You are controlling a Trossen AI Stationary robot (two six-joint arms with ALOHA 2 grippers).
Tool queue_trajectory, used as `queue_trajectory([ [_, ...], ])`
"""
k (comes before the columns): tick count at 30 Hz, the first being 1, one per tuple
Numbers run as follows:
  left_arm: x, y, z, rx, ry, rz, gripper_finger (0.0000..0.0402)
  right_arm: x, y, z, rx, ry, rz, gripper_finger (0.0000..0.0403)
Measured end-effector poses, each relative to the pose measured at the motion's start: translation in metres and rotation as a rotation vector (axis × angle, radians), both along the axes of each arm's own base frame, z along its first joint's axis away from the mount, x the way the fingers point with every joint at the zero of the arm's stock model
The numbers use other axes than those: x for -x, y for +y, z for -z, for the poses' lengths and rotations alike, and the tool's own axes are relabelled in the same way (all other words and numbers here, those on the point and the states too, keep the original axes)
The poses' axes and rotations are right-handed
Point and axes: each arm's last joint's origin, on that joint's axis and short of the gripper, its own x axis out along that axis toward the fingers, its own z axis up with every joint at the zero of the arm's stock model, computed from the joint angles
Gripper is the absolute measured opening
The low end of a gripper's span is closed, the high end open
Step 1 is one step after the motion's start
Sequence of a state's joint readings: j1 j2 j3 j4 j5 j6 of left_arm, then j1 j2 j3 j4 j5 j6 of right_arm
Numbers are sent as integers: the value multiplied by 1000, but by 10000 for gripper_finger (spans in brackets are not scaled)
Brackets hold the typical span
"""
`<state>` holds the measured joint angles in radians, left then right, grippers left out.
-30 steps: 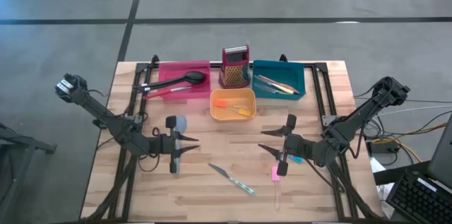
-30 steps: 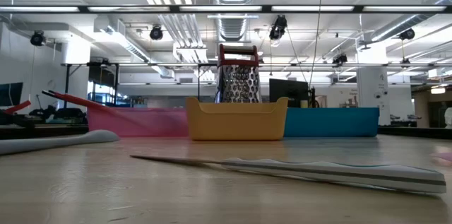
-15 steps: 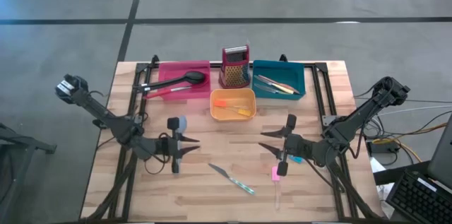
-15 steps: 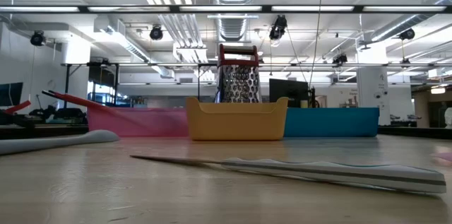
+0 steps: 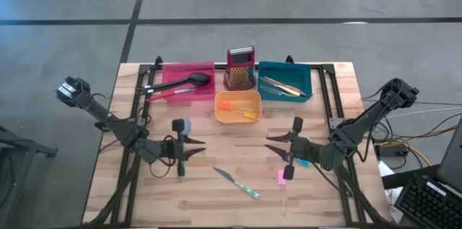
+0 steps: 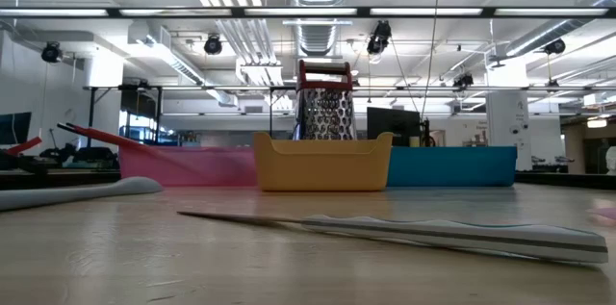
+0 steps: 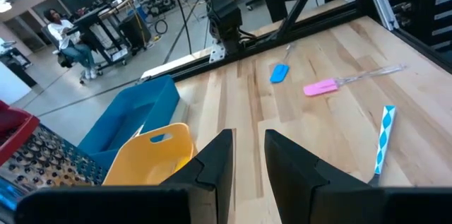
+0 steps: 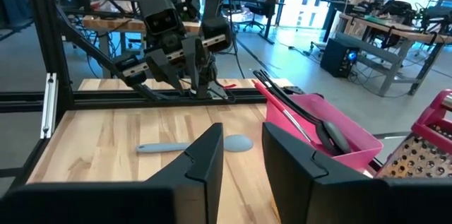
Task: Pick & Place Kitchen Items
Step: Put the light blue serving spoon into the red bin
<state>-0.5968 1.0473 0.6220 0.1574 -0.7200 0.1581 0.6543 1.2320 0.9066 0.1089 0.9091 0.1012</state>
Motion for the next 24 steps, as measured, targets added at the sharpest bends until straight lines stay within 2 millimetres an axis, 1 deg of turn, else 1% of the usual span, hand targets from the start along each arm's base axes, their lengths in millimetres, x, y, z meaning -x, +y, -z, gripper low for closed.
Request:
queue_trajectory([
  [13, 0, 0, 0, 1, 0, 2, 87, 0, 0, 0, 0, 0, 0, 47],
  [24, 0, 0, 0, 2, 0, 4, 87, 0, 0, 0, 4, 1, 0, 34],
])
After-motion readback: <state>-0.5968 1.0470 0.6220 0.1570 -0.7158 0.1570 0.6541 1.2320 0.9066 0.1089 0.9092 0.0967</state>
